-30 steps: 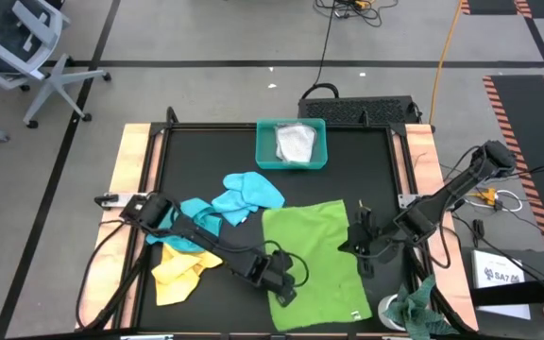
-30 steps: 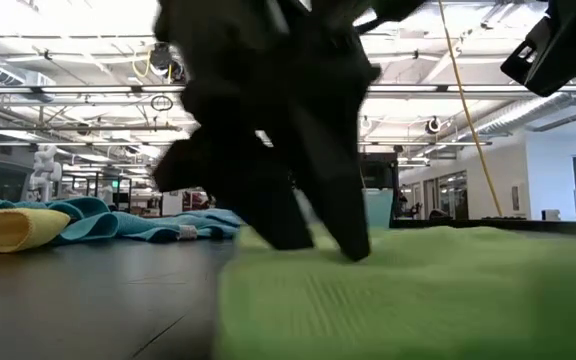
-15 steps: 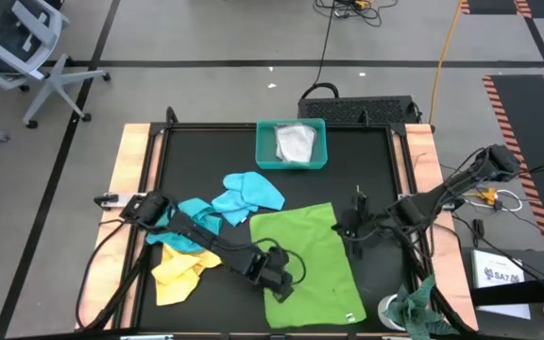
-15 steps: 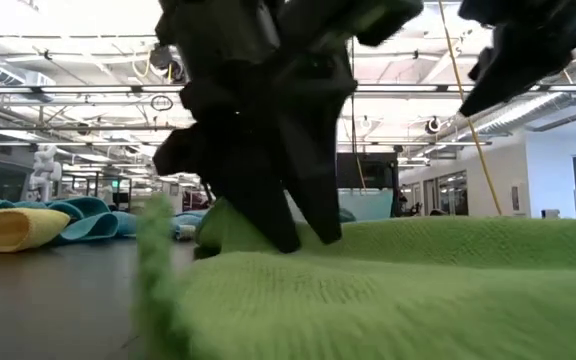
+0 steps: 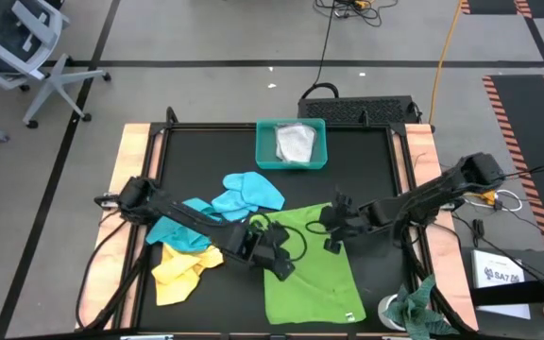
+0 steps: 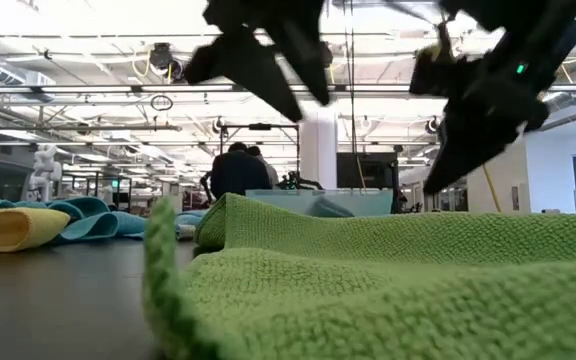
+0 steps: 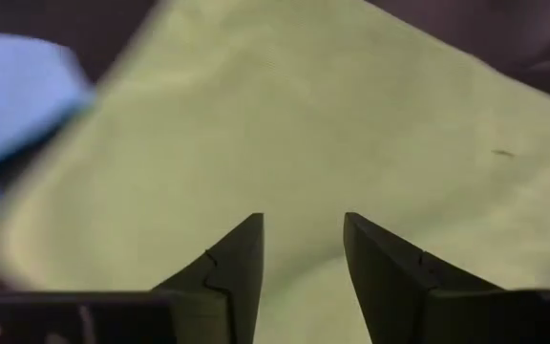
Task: Fold microfiber towels
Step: Fold the green microfiber towel
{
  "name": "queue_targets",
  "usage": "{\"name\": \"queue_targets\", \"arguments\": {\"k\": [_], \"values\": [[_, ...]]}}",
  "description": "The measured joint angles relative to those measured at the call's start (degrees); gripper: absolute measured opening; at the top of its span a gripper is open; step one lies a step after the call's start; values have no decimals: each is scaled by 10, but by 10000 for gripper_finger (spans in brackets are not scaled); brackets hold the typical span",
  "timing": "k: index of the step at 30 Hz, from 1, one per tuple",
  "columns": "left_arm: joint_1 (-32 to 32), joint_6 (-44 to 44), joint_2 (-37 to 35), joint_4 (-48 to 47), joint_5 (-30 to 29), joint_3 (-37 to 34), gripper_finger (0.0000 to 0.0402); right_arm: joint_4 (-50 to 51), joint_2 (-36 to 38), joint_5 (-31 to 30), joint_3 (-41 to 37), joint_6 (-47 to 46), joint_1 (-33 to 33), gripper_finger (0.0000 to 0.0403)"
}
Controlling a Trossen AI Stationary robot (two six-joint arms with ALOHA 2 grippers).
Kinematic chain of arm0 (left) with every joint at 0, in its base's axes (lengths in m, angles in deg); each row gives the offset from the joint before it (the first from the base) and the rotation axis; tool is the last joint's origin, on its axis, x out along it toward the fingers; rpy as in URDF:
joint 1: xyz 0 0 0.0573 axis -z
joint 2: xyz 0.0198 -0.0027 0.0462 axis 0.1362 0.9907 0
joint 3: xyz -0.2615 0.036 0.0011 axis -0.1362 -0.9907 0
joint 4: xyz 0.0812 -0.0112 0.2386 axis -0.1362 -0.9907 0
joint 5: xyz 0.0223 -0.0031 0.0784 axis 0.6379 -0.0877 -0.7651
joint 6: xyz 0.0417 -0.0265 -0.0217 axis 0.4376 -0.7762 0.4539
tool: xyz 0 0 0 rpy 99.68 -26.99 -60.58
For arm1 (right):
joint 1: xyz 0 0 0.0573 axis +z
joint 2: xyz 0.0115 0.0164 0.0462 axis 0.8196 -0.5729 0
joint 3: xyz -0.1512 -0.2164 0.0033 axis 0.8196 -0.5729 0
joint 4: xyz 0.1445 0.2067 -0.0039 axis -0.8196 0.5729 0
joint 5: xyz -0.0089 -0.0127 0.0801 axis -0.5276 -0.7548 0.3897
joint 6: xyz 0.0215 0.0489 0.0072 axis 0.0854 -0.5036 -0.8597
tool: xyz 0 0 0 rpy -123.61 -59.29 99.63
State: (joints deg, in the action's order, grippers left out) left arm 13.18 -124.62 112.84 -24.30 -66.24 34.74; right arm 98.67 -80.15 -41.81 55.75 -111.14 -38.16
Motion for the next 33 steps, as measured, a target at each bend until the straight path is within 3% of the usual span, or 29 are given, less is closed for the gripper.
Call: {"name": "queue_targets", "arguments": {"k": [4, 8, 22, 33], "values": [[-17, -17, -16, -87, -43, 0, 147, -25, -44, 1, -1, 19, -20, 0], [-36, -35, -14, -146, -38, 0, 147, -51, -72, 8, 0, 34, -38, 0], [-72, -32, -11, -197, -23, 0, 147, -61, -74, 16, -14, 40, -97, 0], [-89, -13, -11, -224, -24, 0, 147, -71, -69, 12, -112, 19, -121, 0]]}}
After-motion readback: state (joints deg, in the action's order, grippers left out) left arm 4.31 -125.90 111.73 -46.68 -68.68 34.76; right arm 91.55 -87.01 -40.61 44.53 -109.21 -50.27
